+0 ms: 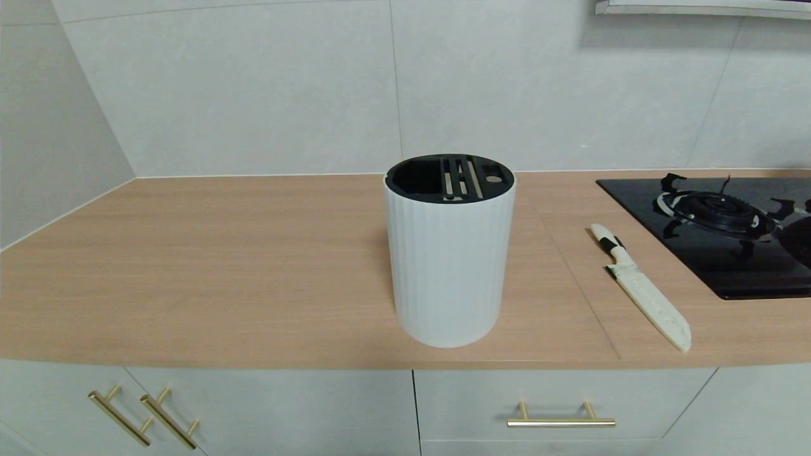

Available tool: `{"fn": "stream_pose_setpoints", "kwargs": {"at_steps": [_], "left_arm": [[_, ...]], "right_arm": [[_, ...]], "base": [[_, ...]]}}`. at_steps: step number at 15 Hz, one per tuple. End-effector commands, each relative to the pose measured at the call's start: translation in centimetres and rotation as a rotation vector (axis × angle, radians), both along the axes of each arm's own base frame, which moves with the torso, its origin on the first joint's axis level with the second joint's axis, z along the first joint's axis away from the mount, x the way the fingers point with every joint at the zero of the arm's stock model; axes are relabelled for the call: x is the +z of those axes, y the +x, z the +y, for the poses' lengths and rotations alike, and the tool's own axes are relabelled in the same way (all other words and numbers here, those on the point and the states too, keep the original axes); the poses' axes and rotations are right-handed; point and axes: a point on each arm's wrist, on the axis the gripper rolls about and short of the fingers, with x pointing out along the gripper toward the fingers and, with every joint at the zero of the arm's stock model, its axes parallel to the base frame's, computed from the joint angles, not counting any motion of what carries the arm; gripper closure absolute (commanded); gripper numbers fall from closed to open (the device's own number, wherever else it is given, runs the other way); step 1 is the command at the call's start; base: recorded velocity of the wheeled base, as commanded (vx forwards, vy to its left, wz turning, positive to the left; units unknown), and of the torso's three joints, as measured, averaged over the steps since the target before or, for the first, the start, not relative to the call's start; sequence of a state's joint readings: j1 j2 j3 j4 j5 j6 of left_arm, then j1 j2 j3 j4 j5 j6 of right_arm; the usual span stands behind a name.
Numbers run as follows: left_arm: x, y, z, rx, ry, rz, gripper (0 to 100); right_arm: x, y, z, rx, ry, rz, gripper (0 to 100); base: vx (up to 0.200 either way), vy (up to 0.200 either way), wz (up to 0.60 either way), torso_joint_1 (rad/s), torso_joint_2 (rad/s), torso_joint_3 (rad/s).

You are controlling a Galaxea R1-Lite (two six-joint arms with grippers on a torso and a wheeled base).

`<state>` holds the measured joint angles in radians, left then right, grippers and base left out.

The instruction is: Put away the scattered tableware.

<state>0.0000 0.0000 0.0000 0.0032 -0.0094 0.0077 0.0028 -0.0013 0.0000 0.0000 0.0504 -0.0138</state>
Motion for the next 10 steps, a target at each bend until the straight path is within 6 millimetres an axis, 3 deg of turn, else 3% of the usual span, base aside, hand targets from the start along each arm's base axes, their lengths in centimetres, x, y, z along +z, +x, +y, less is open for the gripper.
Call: {"fn": "stream_pose_setpoints", "kwargs": {"at_steps": [1,10], "left_arm": [[0.00,0.00,0.00,0.000,0.000,0.000,0],[0.00,0.00,0.00,0.000,0.000,0.000,0]], "right_arm": [[0.00,0.01,0.00,0.000,0.000,0.001,0],[0.00,0.01,0.00,0.000,-0.002,0.001,0]], "base": [[0.000,0.000,0.00,0.217,-0.50,-0.295],[0.000,0.000,0.00,0.232,-0.52,-0.287]]}}
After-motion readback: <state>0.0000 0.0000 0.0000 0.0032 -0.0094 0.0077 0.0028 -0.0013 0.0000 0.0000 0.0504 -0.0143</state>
